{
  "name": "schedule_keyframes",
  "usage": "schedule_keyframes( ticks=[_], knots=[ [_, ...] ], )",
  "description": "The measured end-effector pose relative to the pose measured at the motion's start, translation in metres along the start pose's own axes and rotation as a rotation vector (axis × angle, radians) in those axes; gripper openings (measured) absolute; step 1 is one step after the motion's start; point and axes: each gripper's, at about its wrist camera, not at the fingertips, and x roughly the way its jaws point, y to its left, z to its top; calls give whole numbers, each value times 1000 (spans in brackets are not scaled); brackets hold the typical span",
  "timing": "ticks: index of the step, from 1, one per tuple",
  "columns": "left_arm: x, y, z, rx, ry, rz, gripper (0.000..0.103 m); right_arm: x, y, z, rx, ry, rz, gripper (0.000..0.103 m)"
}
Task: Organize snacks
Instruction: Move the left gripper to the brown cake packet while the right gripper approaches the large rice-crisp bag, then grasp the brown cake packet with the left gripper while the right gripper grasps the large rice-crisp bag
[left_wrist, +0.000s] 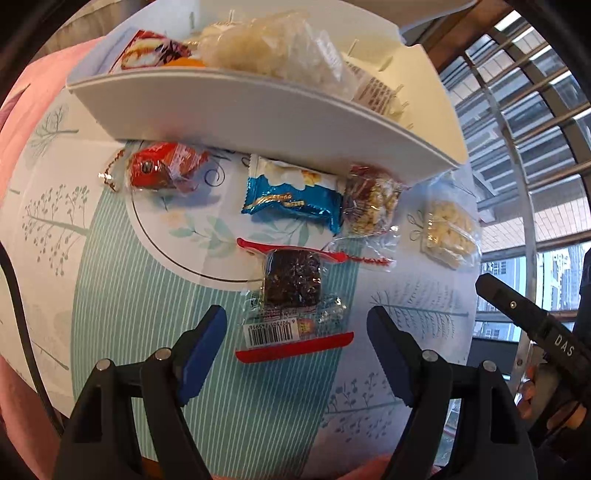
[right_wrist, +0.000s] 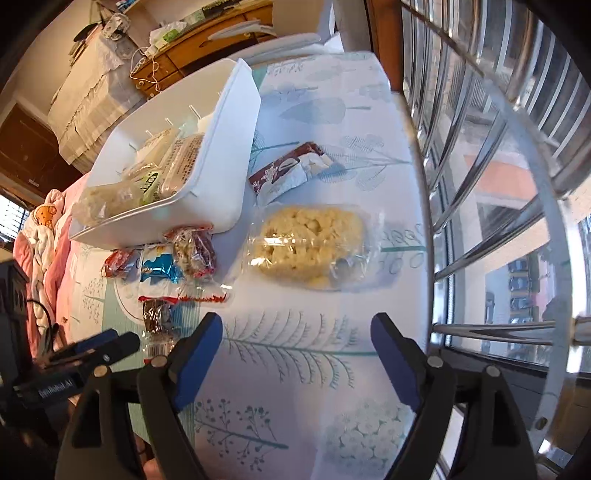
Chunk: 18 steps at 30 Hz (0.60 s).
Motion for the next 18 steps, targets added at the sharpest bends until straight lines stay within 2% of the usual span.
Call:
schedule_keyframes(
  ticks=[9,18],
  knots=[
    [24,-3,5,-51,15,33,77,27,-12,16,82,3,-4,83],
    [40,-8,13,-63,35,70,66,54,0,32,57,33,-78,87]
  ],
)
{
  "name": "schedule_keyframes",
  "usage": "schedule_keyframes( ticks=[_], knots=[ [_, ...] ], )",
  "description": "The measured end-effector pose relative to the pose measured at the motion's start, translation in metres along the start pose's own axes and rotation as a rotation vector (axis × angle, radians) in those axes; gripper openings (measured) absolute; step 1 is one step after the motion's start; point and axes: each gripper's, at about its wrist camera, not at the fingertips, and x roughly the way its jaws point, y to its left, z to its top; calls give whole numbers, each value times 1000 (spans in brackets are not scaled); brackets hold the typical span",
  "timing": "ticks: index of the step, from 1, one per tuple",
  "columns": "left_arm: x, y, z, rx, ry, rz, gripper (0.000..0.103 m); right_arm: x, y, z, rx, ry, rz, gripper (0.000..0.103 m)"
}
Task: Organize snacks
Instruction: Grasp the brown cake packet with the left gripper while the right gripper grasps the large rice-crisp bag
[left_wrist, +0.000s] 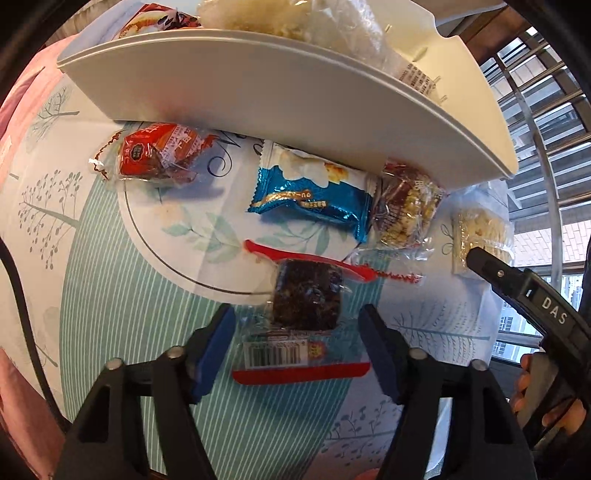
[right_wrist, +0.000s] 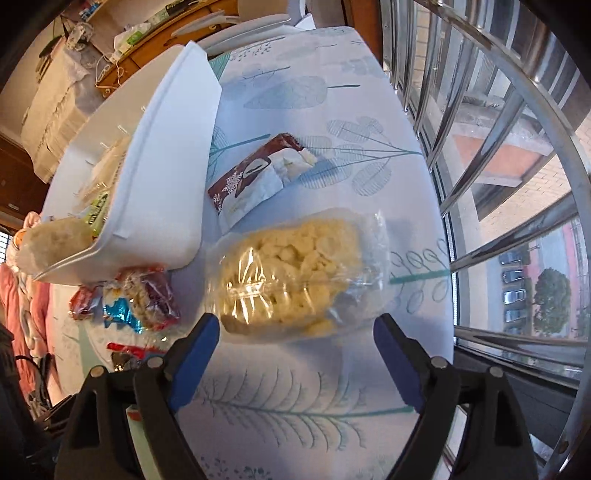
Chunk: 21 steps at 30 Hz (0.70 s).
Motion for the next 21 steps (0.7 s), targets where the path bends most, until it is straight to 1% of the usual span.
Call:
schedule_keyframes(
  ticks=[1,6,10,13,18,19,21],
  knots=[
    [1,0,1,-3,-2,-2,66,3,2,0,-4,3,-3,87],
    [3,1,6,-1,-13,0,65,7,11,6,-37,-36,-41,90],
    [1,4,9,-5,-16,-2,65,12,19,10,-73,-81,-78,95],
    [2,3,11,-7,-19,-4,64,16,26,13,-103,-123,-96,96],
    [4,2,15,16,-30,6,60,19,32,17,-118,-137,-92,94],
    [5,1,16,18,-31,9,59,18,33,17,-123,-143,-91,89],
    [6,-1,16,17,-32,7,59,16,27,13,-131,-147,-87,86]
  ],
)
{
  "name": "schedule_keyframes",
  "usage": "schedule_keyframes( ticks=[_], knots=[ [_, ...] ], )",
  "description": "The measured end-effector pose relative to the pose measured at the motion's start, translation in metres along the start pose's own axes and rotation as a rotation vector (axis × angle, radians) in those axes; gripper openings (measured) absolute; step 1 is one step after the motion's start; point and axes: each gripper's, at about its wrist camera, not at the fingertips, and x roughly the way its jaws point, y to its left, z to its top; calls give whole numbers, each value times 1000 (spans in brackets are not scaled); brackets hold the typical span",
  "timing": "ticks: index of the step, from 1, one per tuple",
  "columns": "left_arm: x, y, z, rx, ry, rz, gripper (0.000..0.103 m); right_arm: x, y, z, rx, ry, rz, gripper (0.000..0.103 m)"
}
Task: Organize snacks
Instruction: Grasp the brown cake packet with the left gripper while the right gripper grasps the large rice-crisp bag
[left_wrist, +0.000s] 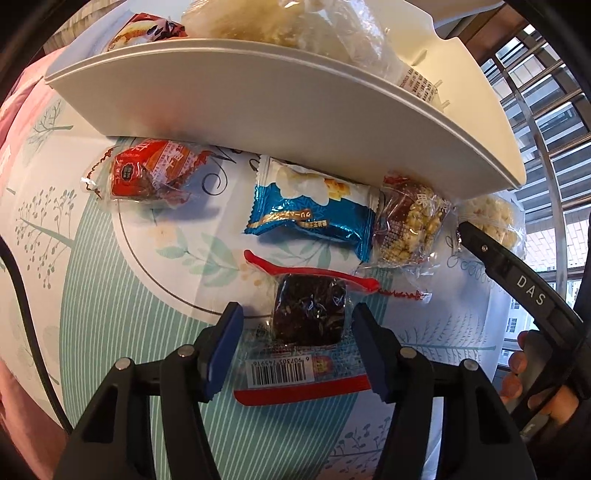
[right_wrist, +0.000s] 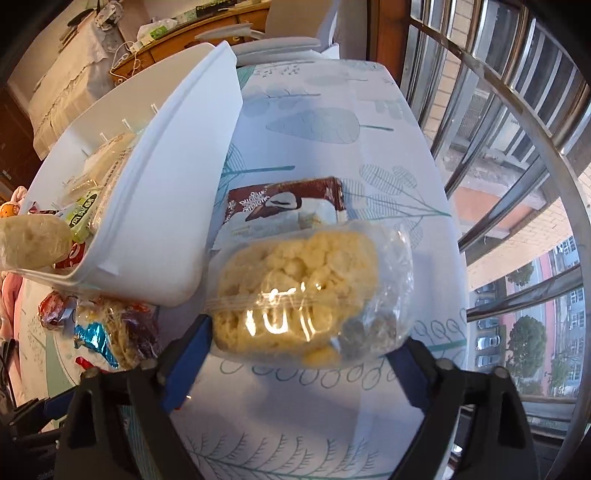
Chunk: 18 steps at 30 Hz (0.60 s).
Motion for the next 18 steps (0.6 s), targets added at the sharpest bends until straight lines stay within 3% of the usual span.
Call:
schedule_keyframes(
  ticks=[3,4,6,12,18],
  knots=[
    [-1,0,1,-2,0,-4,58,-2,0,-2,-7,-9,14,79],
    [-1,1,2,-48,-50,-9,58,-2,1,-2,-12,-11,22,75],
    [-2,1,0,-47,-53,-8,58,-4,3,-2,-20,-15,44,65],
    [-7,4,-3,-50,-72,-9,56,-6,0,-4,-14,-10,66,64],
    [-19,5,-6,-22,-110,-28,41,-11,-10,-7,28,-5,71,64]
  ],
)
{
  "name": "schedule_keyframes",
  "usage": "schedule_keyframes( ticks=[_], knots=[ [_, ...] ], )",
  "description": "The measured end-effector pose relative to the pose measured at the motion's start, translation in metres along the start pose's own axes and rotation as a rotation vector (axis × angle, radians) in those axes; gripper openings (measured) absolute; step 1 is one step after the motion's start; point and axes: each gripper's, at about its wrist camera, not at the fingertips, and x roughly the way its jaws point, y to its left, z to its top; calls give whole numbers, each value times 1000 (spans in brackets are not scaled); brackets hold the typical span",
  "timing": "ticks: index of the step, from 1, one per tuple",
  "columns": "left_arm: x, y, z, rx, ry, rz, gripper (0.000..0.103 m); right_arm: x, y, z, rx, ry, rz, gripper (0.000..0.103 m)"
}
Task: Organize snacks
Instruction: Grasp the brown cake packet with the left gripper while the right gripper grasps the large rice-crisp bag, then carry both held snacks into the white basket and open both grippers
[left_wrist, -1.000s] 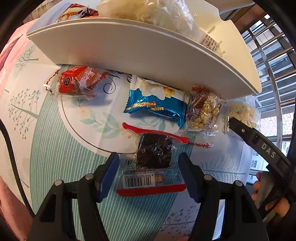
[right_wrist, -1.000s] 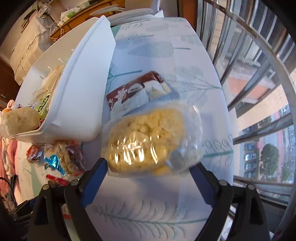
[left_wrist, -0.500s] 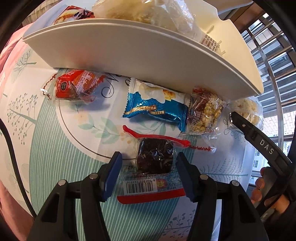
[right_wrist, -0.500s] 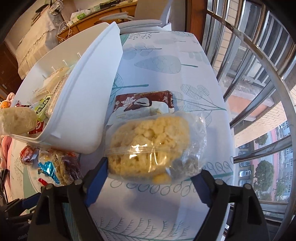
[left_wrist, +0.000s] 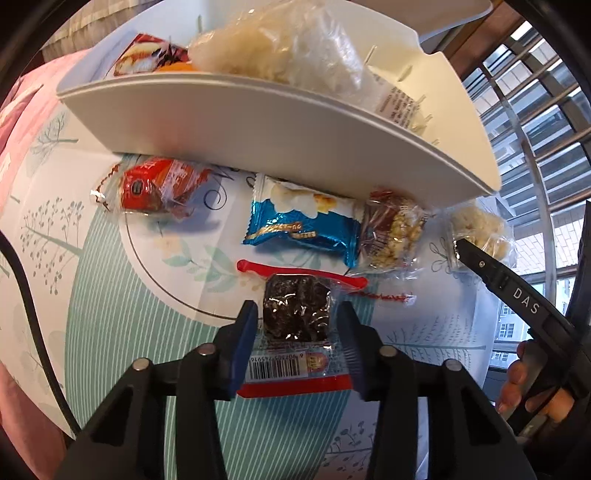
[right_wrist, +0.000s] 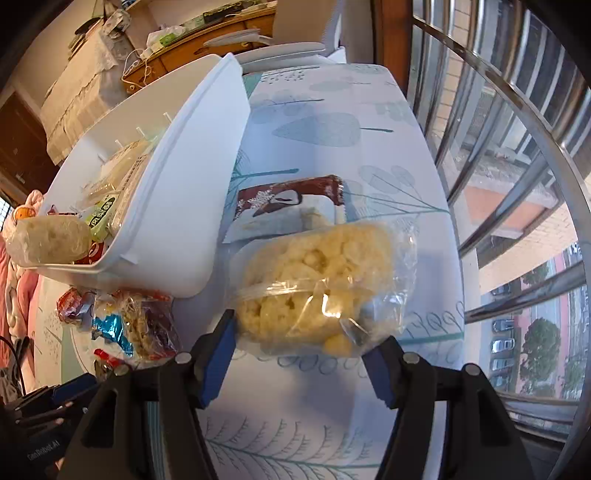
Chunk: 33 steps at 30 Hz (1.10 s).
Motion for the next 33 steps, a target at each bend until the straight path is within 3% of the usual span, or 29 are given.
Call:
schedule_keyframes(
  ticks=[3,4,9,11,12,13,17,19,25,33],
  knots=[
    [-3,3,-2,0,-5,-24,26,-4,-4,-3,20,1,10,64],
    [-4,6,-3,1,3,-32,11,-5,-5,-5,26,0,14,64],
    [-3,26,-11,-56,25,-100,10,-19,-6,-11,39,-16,35,63],
    [-4,38,-14,-104,27,-125,13,-24,-7,-14,40,-22,39,63],
    [-5,43,-15,-120,30,-134,20,-26,-7,-15,42,-25,42,63],
    [-5,50,-17,-141,35,-132,29,-27,-7,-16,42,-26,44,63],
    [-5,71,-24,-183,45,-95,39,-32,-6,-21,41,-30,48,63],
    [-4,74,-23,-198,44,-95,50,-33,-3,-24,35,-25,51,63],
    [-4,81,-20,-205,40,-108,69,-32,8,-38,2,13,72,63],
    [8,54,-3,-137,101,-68,74,-37,18,-54,-32,35,93,53]
  ],
)
